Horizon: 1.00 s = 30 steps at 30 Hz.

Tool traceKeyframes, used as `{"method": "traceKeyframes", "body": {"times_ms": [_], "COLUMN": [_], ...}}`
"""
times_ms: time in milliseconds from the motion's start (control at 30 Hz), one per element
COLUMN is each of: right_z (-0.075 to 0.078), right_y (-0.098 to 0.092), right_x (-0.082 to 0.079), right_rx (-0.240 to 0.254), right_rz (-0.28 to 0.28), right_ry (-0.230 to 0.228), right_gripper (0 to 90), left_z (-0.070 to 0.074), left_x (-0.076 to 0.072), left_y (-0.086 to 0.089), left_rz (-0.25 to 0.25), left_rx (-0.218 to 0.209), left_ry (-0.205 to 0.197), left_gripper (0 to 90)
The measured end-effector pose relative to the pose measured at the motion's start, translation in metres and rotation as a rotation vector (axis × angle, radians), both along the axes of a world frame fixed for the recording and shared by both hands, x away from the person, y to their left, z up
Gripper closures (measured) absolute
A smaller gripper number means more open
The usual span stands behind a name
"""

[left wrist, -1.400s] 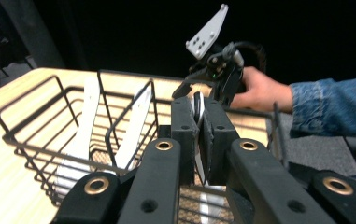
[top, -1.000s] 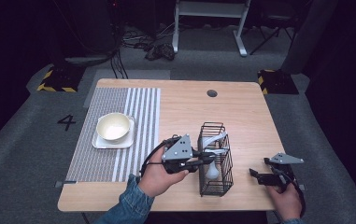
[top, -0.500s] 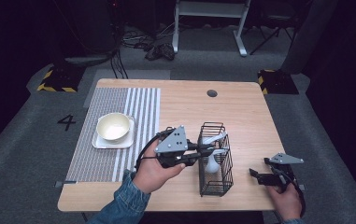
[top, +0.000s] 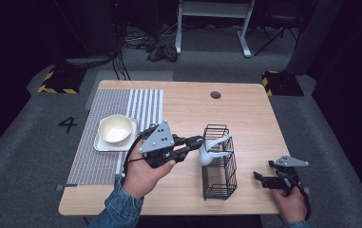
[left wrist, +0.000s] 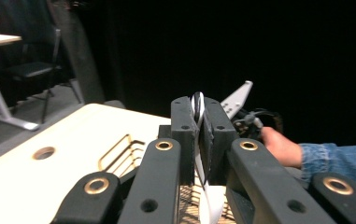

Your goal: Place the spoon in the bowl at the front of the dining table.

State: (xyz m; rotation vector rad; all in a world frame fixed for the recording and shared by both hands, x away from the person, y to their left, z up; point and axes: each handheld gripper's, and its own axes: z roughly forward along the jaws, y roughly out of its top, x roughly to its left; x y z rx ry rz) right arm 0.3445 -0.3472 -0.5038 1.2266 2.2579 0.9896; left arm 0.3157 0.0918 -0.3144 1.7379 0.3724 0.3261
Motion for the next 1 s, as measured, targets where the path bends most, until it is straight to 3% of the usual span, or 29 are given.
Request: {"method": "traceKeyframes", "body": {"times_ms": [133, 167, 200, 333, 467, 567, 800, 867, 1000], "right_z": [0.0, 0.0, 0.0, 0.0, 0.0, 0.0, 0.0, 0.0, 0.0], "right_y": [0.0, 0.0, 0.0, 0.0, 0.0, 0.0, 0.0, 0.0, 0.0], "right_x": [0.0, 0.0, 0.0, 0.0, 0.0, 0.0, 0.0, 0.0, 0.0], "right_rx": [-0.001, -0.001, -0.001, -0.001, 0.0, 0.0, -0.001, -0.001, -0.001], "right_rz": [0.001, 0.001, 0.002, 0.001, 0.0, 0.0, 0.002, 0.002, -0.001], "right_ry": [0.0, 0.0, 0.0, 0.0, 0.0, 0.0, 0.0, 0.0, 0.001], "right_gripper": [15.1, 15.1, 15.1, 15.1, 15.1, 15.1, 15.1, 15.1, 15.0], "left_z": [-0.003, -0.003, -0.005, -0.008, -0.01, -0.011, -0.012, -0.013, -0.015], "left_x": [0.003, 0.003, 0.005, 0.011, 0.017, 0.02, 0.03, 0.035, 0.04], "left_y": [0.015, 0.015, 0.02, 0.03, 0.045, 0.055, 0.077, 0.09, 0.103], "left_rz": [0.103, 0.103, 0.144, 0.198, 0.279, 0.344, 0.434, 0.473, 0.492], "left_rx": [0.026, 0.026, 0.028, 0.021, -0.001, 0.006, 0.006, -0.003, -0.005], "left_ry": [-0.019, -0.019, -0.022, -0.018, -0.02, -0.021, -0.024, -0.02, -0.007], "left_gripper": [85.2, 85.2, 85.2, 85.2, 85.1, 85.1, 85.1, 85.1, 85.0]}}
